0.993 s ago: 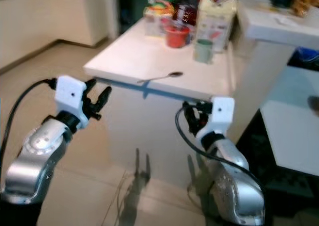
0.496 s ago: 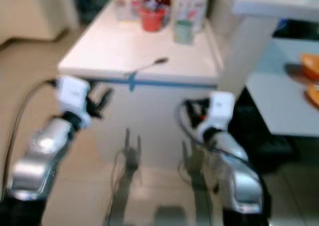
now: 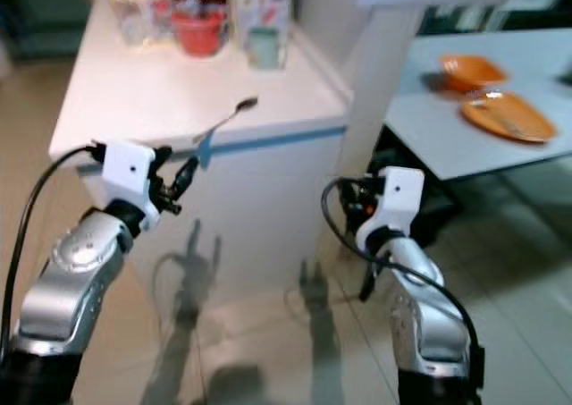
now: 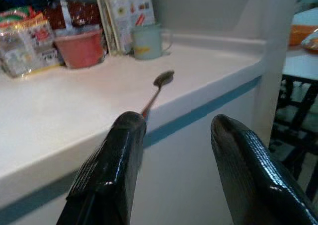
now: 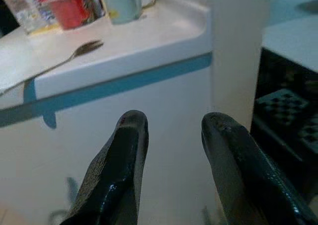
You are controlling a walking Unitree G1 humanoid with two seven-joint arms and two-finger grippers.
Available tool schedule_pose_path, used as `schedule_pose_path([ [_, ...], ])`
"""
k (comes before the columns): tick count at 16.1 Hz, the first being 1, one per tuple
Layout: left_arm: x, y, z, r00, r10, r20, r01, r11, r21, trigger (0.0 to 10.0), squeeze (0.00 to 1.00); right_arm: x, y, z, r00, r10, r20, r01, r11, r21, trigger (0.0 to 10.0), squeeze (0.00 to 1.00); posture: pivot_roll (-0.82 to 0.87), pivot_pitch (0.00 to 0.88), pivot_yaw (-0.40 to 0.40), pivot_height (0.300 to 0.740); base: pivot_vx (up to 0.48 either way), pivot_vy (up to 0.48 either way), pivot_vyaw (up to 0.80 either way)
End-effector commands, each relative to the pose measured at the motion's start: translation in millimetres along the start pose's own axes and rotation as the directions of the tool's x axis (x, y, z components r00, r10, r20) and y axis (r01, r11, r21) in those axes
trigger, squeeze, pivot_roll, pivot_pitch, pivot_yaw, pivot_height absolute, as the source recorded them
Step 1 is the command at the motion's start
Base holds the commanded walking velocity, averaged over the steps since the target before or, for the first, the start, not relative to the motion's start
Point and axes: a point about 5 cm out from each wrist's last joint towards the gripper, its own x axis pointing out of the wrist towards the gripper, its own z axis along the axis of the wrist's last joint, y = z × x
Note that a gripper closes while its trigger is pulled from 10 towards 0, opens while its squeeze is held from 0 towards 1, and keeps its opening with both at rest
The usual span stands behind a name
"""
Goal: Setting the table
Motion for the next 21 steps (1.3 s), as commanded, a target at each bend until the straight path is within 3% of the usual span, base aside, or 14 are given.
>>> schedule_pose_path([
  [1,-1.7,3.0,3,1.0,0.012,0.021,-0.011,1.0,-0.01,10.0,0.0,2.1,5.3,5,1.0,0.026,0.015,-0.026,1.0,-0.001,10.0,0.0,0.06,0.0,-0.026,0.74,0.0,0.292,-0.76],
  [3,-4.4,1.8,2,0.999,0.015,0.035,-0.015,1.0,0.002,10.0,0.0,1.7,6.1,3,0.999,0.038,0.003,-0.038,0.999,-0.025,10.0,0.0,0.05,0.0,-0.025,0.74,0.0,0.0,-0.76],
  [7,-10.8,-3.2,2,0.997,0.045,0.058,-0.049,0.996,0.076,10.0,0.0,3.3,9.1,3,0.995,0.1,-0.007,-0.1,0.993,-0.063,10.0,0.0,0.07,0.0,-0.054,0.74,0.0,-0.48,0.0],
  [8,-10.9,-3.5,2,0.996,0.059,0.065,-0.061,0.998,0.025,10.0,0.0,4.7,11.2,4,0.994,0.112,-0.008,-0.112,0.991,-0.078,10.0,0.0,0.08,0.0,-0.059,0.74,0.0,0.0,0.0],
  [11,-8.7,-3.6,1,0.997,0.065,0.047,-0.069,0.993,0.095,10.0,0.0,7.8,15.5,6,0.99,0.142,-0.001,-0.141,0.987,-0.073,10.0,0.0,0.09,0.0,-0.074,0.74,0.0,0.0,0.0],
  [12,-11.5,-6.9,-2,0.999,0.031,0.039,-0.031,0.999,-0.011,10.0,0.0,8.3,19.5,6,0.986,0.168,0.008,-0.167,0.983,-0.074,10.0,0.0,0.09,0.0,-0.073,0.74,0.0,0.0,0.0],
  [13,-12.6,-8.2,-1,0.999,0.021,0.048,-0.019,0.998,-0.061,10.0,0.0,8.2,20.7,7,0.984,0.178,0.012,-0.177,0.982,-0.07,10.0,0.0,0.09,0.0,-0.073,0.74,0.0,0.0,0.0],
  [14,-12.8,-7.8,-1,0.998,0.029,0.052,-0.024,0.994,-0.104,10.0,1.0,7.7,21.5,7,0.983,0.186,0.016,-0.184,0.981,-0.054,10.0,1.0,0.09,0.0,-0.077,0.74,0.0,0.0,0.0],
  [17,-13.4,-7.2,-1,0.998,0.035,0.051,-0.027,0.989,-0.143,10.0,1.0,6.5,22.6,9,0.977,0.211,0.038,-0.21,0.977,-0.02,10.0,1.0,0.08,0.0,-0.078,0.74,0.0,0.0,0.0],
  [19,-11.6,-0.6,-1,0.994,0.102,0.032,-0.097,0.987,-0.129,10.0,1.0,8.3,20.3,9,0.98,0.197,0.024,-0.196,0.979,-0.05,10.0,1.0,0.08,0.0,-0.08,0.74,0.0,0.0,0.0],
  [20,-10.9,3.9,-2,0.99,0.135,0.029,-0.133,0.988,-0.075,10.0,0.0,9.0,19.7,9,0.981,0.191,0.019,-0.189,0.979,-0.078,10.0,1.0,0.08,0.0,-0.08,0.74,0.0,0.0,0.0],
  [21,-10.8,7.1,-1,0.988,0.15,0.049,-0.15,0.989,0.008,10.0,0.0,8.0,21.3,9,0.977,0.214,0.021,-0.212,0.974,-0.077,10.0,0.0,0.08,0.0,-0.08,0.74,0.0,0.0,0.0],
])
